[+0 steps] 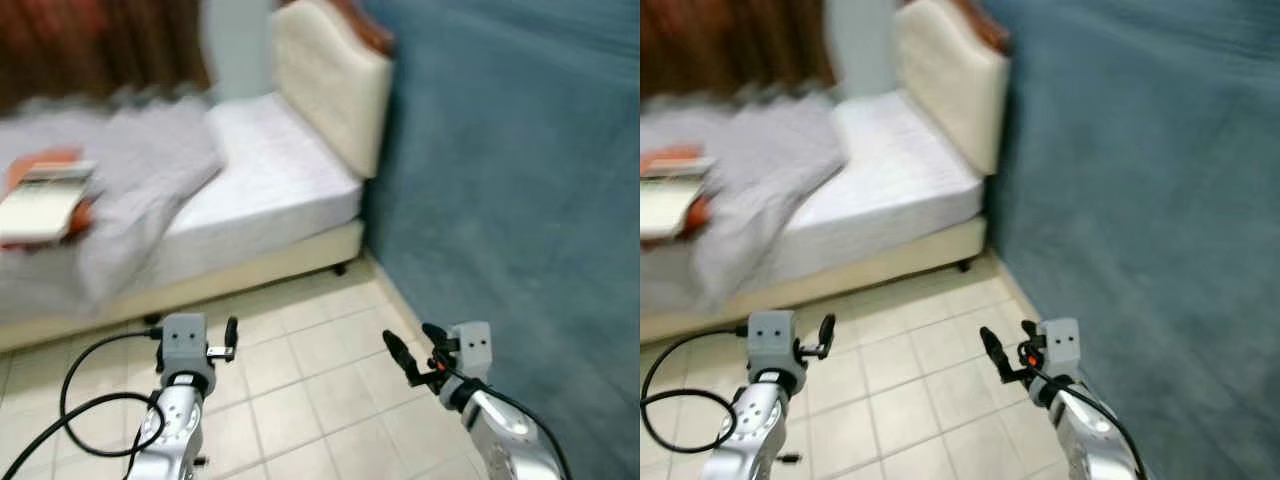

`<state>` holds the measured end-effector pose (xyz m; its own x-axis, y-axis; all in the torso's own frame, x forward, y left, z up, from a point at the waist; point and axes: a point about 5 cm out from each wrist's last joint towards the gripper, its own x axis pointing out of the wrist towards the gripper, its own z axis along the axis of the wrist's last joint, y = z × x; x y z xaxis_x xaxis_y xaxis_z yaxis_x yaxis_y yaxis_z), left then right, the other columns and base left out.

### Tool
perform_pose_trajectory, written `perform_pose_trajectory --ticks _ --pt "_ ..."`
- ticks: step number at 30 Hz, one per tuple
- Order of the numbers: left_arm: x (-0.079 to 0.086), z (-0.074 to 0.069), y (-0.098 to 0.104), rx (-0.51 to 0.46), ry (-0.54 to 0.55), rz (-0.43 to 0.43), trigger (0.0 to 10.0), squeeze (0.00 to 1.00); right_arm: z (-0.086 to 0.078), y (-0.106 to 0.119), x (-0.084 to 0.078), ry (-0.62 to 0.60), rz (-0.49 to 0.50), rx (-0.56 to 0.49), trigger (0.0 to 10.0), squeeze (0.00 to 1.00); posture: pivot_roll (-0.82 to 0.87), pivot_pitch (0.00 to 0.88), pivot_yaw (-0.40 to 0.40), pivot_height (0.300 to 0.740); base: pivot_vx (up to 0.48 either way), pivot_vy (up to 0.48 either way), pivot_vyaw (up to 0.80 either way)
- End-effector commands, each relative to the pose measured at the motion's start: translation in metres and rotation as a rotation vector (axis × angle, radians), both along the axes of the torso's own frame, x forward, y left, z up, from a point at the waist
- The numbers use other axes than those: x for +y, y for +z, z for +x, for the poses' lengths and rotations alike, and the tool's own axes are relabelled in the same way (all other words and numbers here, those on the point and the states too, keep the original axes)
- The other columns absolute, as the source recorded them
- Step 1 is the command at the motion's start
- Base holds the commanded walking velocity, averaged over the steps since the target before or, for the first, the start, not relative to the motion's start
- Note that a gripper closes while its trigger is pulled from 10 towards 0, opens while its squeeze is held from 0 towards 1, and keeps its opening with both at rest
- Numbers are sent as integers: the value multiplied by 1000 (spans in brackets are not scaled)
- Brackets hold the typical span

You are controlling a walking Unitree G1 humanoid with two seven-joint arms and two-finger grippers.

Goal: Clean up the room

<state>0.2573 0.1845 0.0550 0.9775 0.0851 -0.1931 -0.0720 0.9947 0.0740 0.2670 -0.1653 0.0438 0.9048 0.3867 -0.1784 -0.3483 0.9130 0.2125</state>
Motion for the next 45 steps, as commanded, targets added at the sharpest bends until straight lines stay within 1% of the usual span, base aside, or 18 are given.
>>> perform_pose_trajectory --ticks 1,2,3,4,5,6,7,8,9,11,16,27,35,41,45 --pt "3 -1 1 1 13 -9 10000 0 0 -1 -2 1 7 3 10000 1000 42 0 -29 732 0 480 613" --pt "4 -1 -1 5 15 -14 10000 0 0 -1 -2 0 7 5 10000 1000 42 0 -29 732 0 480 619" --pt "5 0 -2 7 10 0 10000 0 0 0 0 25 2 -4 10000 1000 43 0 -29 732 0 480 613" --pt "5 0 -2 10 9 0 10000 0 1 -1 1 22 11 1 10000 875 43 0 -29 732 0 480 644" --pt "6 1 -3 12 9 5 10000 0 2 -1 1 15 5 7 10000 380 41 0 -28 732 0 480 644" --pt "8 2 -3 21 20 35 10000 0 4 -4 -1 -10 -19 26 10000 0 41 0 -28 732 0 0 0" --pt "8 4 -3 19 16 40 10000 0 5 -5 -3 -20 -4 30 10000 0 39 0 -25 732 0 0 0" --pt "7 5 0 -2 9 12 10000 0 5 -3 -2 -18 15 18 10000 0 39 0 -25 732 349 330 513" --pt "6 5 1 -9 10 -3 10000 0 5 -2 -2 -18 13 13 10000 0 39 0 -25 732 349 330 513" --pt "6 6 3 -19 7 9 10000 0 7 -4 -1 -20 21 23 10000 0 30 0 -22 740 409 251 472" --pt "7 8 2 -16 18 6 10000 0 8 -8 -3 -42 21 39 10000 0 29 0 -25 740 409 251 83" --pt "7 10 2 -20 24 2 10000 0 11 -6 -1 -34 36 26 10000 0 35 0 -31 740 409 251 0" --pt "9 10 2 -22 35 -5 10000 0 13 -8 3 -23 41 29 10000 0 42 0 -31 740 409 250 0" --pt "9 9 2 -18 28 6 10000 0 12 -9 3 -20 38 31 10000 0 41 0 -30 740 409 251 0" --pt "7 9 1 -15 12 2 10000 0 10 -10 1 -30 34 32 10000 0 37 0 -30 740 420 0 0"
